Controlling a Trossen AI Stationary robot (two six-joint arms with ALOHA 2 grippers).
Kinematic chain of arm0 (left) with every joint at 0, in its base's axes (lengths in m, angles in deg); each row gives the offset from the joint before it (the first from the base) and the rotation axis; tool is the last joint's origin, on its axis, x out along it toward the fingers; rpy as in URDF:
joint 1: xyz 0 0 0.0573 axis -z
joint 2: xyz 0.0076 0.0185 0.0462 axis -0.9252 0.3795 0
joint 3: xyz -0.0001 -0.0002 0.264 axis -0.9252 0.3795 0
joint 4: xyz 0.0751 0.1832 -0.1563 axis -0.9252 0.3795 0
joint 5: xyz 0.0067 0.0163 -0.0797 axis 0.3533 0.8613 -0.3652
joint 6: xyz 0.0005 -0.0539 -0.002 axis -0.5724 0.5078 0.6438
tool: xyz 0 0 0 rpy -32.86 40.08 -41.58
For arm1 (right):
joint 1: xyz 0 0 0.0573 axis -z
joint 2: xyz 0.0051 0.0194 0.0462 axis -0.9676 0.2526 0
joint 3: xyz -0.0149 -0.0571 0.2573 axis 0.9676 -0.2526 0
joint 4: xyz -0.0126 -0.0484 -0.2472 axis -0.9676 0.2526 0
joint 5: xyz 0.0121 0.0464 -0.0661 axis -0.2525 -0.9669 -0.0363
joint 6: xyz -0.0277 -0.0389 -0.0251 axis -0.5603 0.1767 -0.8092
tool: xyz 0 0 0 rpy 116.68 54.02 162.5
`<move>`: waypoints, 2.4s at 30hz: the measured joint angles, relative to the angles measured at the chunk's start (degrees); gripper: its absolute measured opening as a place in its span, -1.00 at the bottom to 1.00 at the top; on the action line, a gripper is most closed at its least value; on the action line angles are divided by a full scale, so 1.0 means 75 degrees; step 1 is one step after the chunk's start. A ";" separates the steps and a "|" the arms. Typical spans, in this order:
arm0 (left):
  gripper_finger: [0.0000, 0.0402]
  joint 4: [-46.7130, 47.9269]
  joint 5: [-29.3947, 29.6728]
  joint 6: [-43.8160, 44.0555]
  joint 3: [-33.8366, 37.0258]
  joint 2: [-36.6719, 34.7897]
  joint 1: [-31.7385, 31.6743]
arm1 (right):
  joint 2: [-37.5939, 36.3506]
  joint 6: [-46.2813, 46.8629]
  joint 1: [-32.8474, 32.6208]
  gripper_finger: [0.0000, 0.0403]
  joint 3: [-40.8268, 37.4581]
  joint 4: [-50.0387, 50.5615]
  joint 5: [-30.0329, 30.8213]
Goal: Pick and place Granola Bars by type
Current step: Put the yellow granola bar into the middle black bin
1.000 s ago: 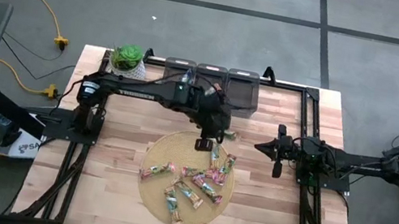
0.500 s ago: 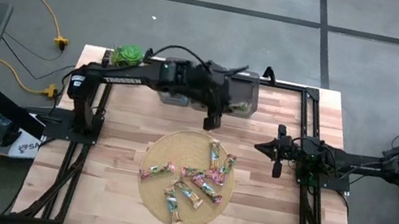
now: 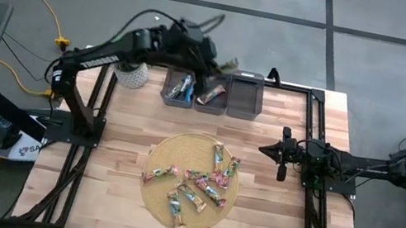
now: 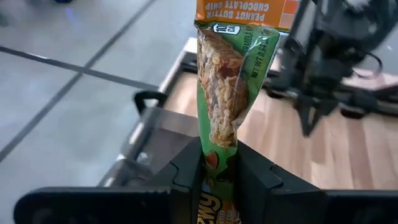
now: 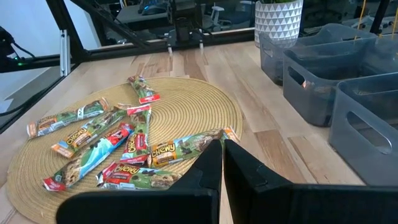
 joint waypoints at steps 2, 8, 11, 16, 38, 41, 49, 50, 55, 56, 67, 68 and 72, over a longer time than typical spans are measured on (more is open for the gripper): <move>-0.67 -0.0168 -0.0007 0.0003 0.0000 -0.0092 -0.0177 | 0.0000 -0.0001 0.0000 -1.00 -0.0002 0.0001 0.0001; -0.67 -0.0881 -0.0063 0.0354 0.0010 -0.0099 -0.0722 | 0.0000 -0.0002 0.0000 -1.00 -0.0002 0.0011 0.0000; -0.67 -0.1367 0.0431 0.1009 0.0182 -0.0041 -0.0940 | 0.0000 0.0000 0.0000 -1.00 -0.0002 0.0011 0.0002; -0.67 -0.1887 0.1771 0.2660 0.0772 0.0072 -0.1100 | 0.0000 -0.0001 -0.0002 -1.00 -0.0002 0.0014 0.0000; -0.67 -0.1238 0.0901 0.4481 0.1754 0.3117 -0.1330 | 0.0003 -0.0002 0.0000 -1.00 0.0001 -0.0023 -0.0015; -0.67 -0.1279 0.0624 0.4553 0.1740 0.3367 -0.1330 | -0.0003 -0.0001 -0.0001 -1.00 0.0000 -0.0023 -0.0012; -0.67 -0.1197 -0.0160 0.4770 0.1746 0.3586 -0.1412 | -0.0003 -0.0002 -0.0001 -1.00 -0.0001 -0.0033 -0.0009; -0.67 -0.1168 -0.0241 0.4733 0.1746 0.3586 -0.1415 | 0.0000 0.0000 -0.0003 -1.00 -0.0001 -0.0033 -0.0009; -0.60 -0.0909 -0.0617 0.4482 0.1746 0.3586 -0.1452 | -0.0002 -0.0001 -0.0002 -1.00 0.0000 -0.0034 -0.0008; -0.55 -0.0840 -0.0699 0.4448 0.1746 0.3584 -0.1456 | -0.0001 0.0000 -0.0001 -1.00 -0.0001 -0.0033 -0.0008; 0.04 -0.0653 -0.1079 0.4162 0.1743 0.3575 -0.1461 | -0.0001 -0.0001 -0.0001 -1.00 -0.0001 -0.0033 -0.0006; 0.06 -0.0695 -0.1203 0.4097 0.1743 0.3573 -0.1459 | 0.0000 -0.0001 0.0000 -1.00 -0.0002 -0.0033 -0.0006; 0.07 -0.0940 -0.1819 0.3695 0.1717 0.3572 -0.1459 | 0.0000 0.0000 0.0000 -1.00 -0.0002 -0.0033 -0.0006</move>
